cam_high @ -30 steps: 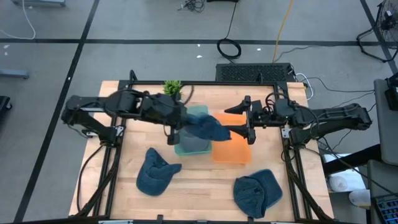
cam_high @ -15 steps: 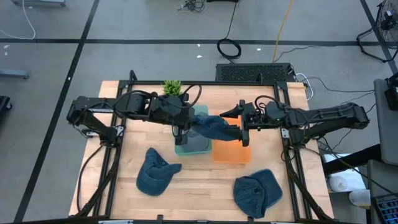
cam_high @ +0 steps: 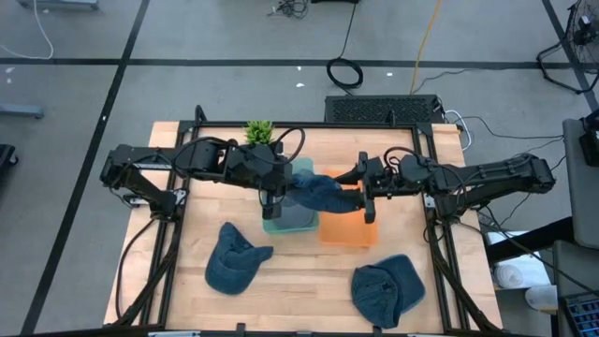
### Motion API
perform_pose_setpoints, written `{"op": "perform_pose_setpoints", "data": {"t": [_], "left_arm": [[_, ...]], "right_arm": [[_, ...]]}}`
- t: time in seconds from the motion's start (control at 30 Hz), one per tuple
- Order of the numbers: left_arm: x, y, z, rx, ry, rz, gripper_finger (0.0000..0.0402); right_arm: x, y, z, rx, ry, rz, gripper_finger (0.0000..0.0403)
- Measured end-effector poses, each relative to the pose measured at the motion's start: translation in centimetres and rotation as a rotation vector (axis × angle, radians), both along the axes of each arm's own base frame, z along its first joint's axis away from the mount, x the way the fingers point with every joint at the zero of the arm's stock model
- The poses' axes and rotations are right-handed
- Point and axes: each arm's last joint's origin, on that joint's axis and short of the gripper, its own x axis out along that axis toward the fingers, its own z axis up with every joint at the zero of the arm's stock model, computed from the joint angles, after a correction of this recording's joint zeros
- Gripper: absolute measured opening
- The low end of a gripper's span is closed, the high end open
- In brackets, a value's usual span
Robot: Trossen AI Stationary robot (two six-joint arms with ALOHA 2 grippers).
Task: Pick & Place hat
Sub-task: Put the top right blue cap into the orange bin
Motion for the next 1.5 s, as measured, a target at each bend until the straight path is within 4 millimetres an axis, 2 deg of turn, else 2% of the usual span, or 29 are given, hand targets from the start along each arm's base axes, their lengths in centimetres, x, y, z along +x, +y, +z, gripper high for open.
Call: {"op": "perform_pose_setpoints", "data": {"t": [0.27,0.47,0.6,0.83,1.1,1.27,1.37,1.5], "left_arm": [[0.0,0.0,0.0,-0.032,-0.003,0.012,0.0024],[0.0,-0.1,0.0,-0.079,-0.004,0.021,0.0081],[-0.9,-0.1,0.5,-0.102,0.002,-0.011,0.0110],[-3.8,0.1,2.5,-0.110,-0.041,-0.021,0.0149],[-7.3,0.3,4.3,-0.114,-0.068,-0.028,0.0171],[-8.9,0.4,4.5,-0.146,-0.033,-0.003,0.0173],[-9.7,0.5,4.5,-0.173,-0.007,0.018,0.0171],[-10.2,0.4,4.5,-0.194,0.013,0.033,0.0164]], "right_arm": [[0.0,0.0,0.5,-0.037,-0.051,0.014,0.0013],[-0.2,0.2,0.9,-0.107,-0.092,0.081,0.0003],[-1.0,0.2,1.1,-0.136,-0.081,0.109,0.0002],[-2.9,0.0,1.5,-0.165,-0.037,0.113,0.0001],[-4.9,-0.1,1.9,-0.181,0.004,0.118,0.0000],[-5.3,0.7,3.8,-0.283,0.078,0.111,0.0000],[-5.3,1.4,5.1,-0.357,0.179,0.076,0.0000],[-5.1,1.8,7.0,-0.393,0.264,0.062,0.0000]]}}
